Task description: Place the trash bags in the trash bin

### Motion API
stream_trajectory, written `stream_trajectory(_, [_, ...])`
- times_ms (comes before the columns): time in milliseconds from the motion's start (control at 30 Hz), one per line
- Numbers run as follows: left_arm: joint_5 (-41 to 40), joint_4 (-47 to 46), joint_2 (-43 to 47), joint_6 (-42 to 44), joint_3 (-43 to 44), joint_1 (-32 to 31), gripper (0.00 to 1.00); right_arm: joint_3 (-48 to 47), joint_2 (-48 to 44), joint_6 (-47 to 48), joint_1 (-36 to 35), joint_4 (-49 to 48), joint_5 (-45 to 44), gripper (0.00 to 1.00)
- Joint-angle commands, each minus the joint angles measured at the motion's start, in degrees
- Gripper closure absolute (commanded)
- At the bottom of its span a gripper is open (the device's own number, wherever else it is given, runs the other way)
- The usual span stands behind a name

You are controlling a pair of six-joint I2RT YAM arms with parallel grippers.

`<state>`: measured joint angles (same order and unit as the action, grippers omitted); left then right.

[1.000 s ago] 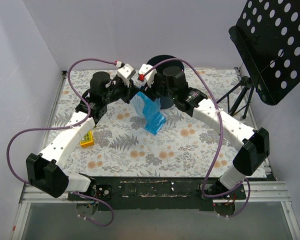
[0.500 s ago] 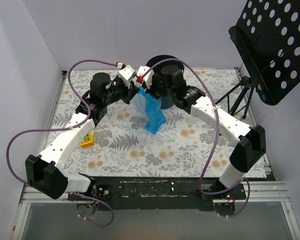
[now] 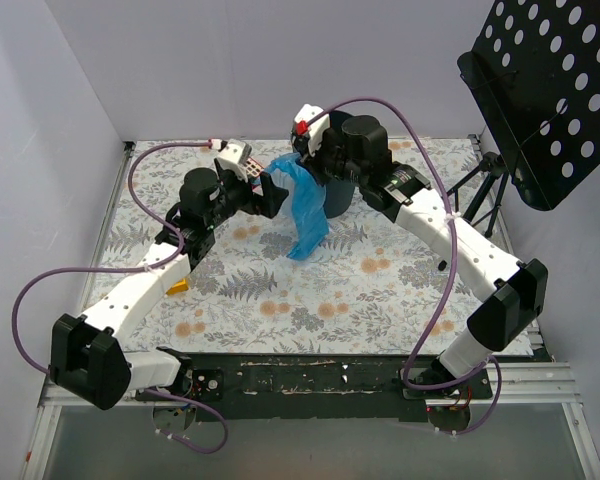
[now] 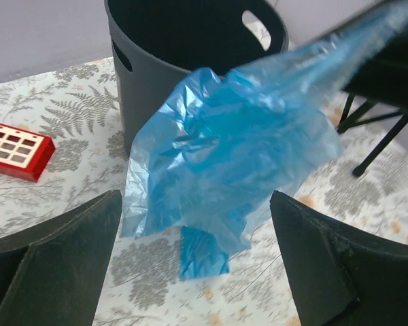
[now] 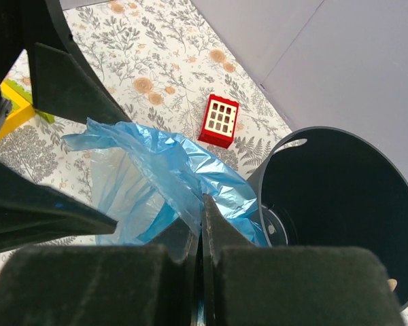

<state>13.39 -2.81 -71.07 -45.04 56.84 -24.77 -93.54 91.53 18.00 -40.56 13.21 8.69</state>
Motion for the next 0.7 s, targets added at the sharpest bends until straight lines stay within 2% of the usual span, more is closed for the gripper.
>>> stream_trajectory(0, [0.8,-7.0,-2.8,-15.3,0.5,1.7,0.11,-2.7,-1.9,-3.0,0.2,-1.5,-1.0,0.99])
stream_trajectory(100, [4.4,-11.2,-6.4,-21.8,0.5,2.6,0.25,-3.0,-1.6,-3.7,0.2,-1.6,-1.9,0.99])
stream_trajectory(233, [5.0,-11.2,-11.3,-25.4,1.9,3.8,0.54,-3.3,-1.6,-4.1,0.5,-2.5,-4.2,0.99])
stream_trajectory(333, [3.1,-8.5,-12.0,-25.2,2.0,5.7,0.93,-3.0,-1.9,-4.0,1.4,-2.7,-5.8,0.99])
stream_trajectory(367, [1.7,-7.1,-11.8,-24.1,2.3,6.3,1.00,-2.8,-2.1,-4.0,2.0,-2.8,-6.7,0.99])
stream_trajectory(667, [-4.2,1.0,-6.2,-17.8,3.4,11.6,1.00,2.6,-5.3,-2.4,5.1,-4.5,-17.4,0.99])
